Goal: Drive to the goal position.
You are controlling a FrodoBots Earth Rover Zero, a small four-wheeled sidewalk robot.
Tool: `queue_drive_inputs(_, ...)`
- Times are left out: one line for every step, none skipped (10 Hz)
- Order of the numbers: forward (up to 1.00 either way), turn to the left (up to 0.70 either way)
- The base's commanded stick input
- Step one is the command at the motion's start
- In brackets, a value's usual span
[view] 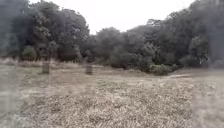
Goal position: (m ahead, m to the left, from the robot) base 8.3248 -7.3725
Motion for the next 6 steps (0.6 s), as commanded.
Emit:
queue_drive_inputs(0.38, 0.0)
queue_drive_inputs(0.21, 0.0)
queue_drive_inputs(0.04, 0.0)
queue_drive_inputs(0.0, 0.0)
queue_drive_inputs(0.0, 0.0)
queue_drive_inputs(0.0, 0.0)
